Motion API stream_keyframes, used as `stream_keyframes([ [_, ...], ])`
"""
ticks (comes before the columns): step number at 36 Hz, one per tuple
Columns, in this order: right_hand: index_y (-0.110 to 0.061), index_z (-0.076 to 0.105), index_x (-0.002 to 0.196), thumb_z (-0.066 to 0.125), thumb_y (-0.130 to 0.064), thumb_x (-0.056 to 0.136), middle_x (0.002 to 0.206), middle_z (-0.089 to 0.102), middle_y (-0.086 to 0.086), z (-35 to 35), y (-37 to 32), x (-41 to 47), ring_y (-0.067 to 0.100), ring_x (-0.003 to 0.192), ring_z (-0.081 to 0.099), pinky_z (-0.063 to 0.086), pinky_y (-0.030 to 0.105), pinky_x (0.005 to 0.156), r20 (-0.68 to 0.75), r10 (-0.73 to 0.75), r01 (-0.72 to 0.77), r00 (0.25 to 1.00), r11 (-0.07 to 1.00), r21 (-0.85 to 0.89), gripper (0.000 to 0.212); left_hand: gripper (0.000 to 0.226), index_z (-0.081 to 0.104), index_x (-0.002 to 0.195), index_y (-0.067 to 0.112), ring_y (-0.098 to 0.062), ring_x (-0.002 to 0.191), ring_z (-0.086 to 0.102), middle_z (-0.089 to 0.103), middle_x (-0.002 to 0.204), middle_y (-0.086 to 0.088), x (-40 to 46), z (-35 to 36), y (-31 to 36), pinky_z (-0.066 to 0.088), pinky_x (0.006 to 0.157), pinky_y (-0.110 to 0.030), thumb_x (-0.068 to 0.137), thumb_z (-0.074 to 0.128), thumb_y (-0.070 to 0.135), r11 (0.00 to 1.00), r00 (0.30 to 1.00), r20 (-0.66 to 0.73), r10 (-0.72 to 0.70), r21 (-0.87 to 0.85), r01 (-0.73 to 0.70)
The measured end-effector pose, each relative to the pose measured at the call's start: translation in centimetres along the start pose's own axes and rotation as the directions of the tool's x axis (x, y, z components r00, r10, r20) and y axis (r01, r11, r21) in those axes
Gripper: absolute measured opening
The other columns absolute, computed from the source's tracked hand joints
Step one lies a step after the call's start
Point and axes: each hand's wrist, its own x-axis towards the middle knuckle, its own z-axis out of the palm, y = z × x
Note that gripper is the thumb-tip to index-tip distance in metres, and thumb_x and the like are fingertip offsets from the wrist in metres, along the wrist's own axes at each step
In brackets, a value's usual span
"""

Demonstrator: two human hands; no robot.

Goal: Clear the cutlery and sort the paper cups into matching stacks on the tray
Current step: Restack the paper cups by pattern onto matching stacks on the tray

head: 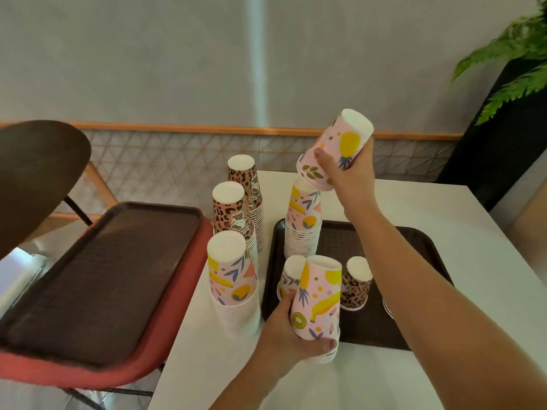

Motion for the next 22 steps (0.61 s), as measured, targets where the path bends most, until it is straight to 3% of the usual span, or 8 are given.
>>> stream_keyframes([
  [4,-0.015,0.037,0.129,0.075,-0.024,0.076,0.108,0.06,-0.008,1.2,2.6,1.3,0.006,0.095,0.061,0.052,0.023,0.08,0.022,0.013,-0.01,1.0,0.992,-0.124,0.066,0.07,0.04,0.115,0.038,0.002,0.102,0.055,0.055,0.107,0.026,0.0,-0.3,0.2,0.049,0.088,-0.016,0.063,0.085,0.024,1.0,1.0,0.008,-0.015,0.023,0.015],
  [9,-0.013,0.036,0.126,0.076,-0.028,0.075,0.119,0.06,0.002,1.4,5.2,0.6,0.017,0.105,0.06,0.049,0.026,0.08,0.109,0.09,-0.059,0.99,0.962,-0.267,0.067,0.071,0.041,0.116,0.038,-0.002,0.106,0.056,0.057,0.108,0.024,0.1,-0.6,0.3,0.05,0.087,-0.015,0.062,0.086,0.024,1.0,0.999,-0.014,-0.031,0.005,0.031],
  [11,-0.014,0.034,0.13,0.076,-0.027,0.074,0.128,0.054,0.002,1.1,5.5,-0.3,0.014,0.113,0.054,0.047,0.028,0.088,0.133,0.113,-0.073,0.985,0.958,-0.277,0.071,0.07,0.042,0.115,0.038,-0.001,0.104,0.056,0.058,0.107,0.025,0.2,-0.7,0.4,0.05,0.083,-0.013,0.062,0.086,0.024,1.0,0.999,-0.03,-0.027,-0.007,0.027],
  [14,-0.017,0.03,0.137,0.074,-0.034,0.075,0.142,0.039,0.0,-0.1,5.0,-2.5,0.012,0.124,0.044,0.04,0.025,0.096,0.106,0.075,-0.045,0.992,0.964,-0.263,0.078,0.073,0.043,0.12,0.036,-0.004,0.108,0.056,0.059,0.113,0.019,0.2,-0.6,0.5,0.051,0.091,-0.021,0.062,0.086,0.024,1.0,0.999,-0.032,-0.014,-0.026,0.013],
  [17,-0.018,0.032,0.135,0.064,-0.046,0.074,0.14,0.04,-0.003,-2.0,3.6,-5.7,0.008,0.122,0.047,0.039,0.018,0.094,0.121,0.031,-0.006,0.992,0.979,-0.201,0.075,0.072,0.042,0.118,0.037,0.0,0.103,0.056,0.058,0.11,0.021,0.3,-0.4,1.1,0.05,0.086,-0.017,0.062,0.086,0.025,1.0,0.998,-0.064,0.014,-0.019,-0.015],
  [22,-0.033,0.034,0.125,0.059,-0.05,0.073,0.121,0.053,-0.018,-4.3,1.9,-10.8,-0.009,0.105,0.057,0.049,0.01,0.08,0.383,0.178,-0.102,0.906,0.972,-0.211,0.06,0.079,0.043,0.125,0.03,-0.006,0.104,0.055,0.057,0.114,0.013,0.7,0.2,2.3,0.048,0.084,-0.017,0.06,0.087,0.029,0.997,0.987,-0.148,0.063,0.048,-0.057],
])
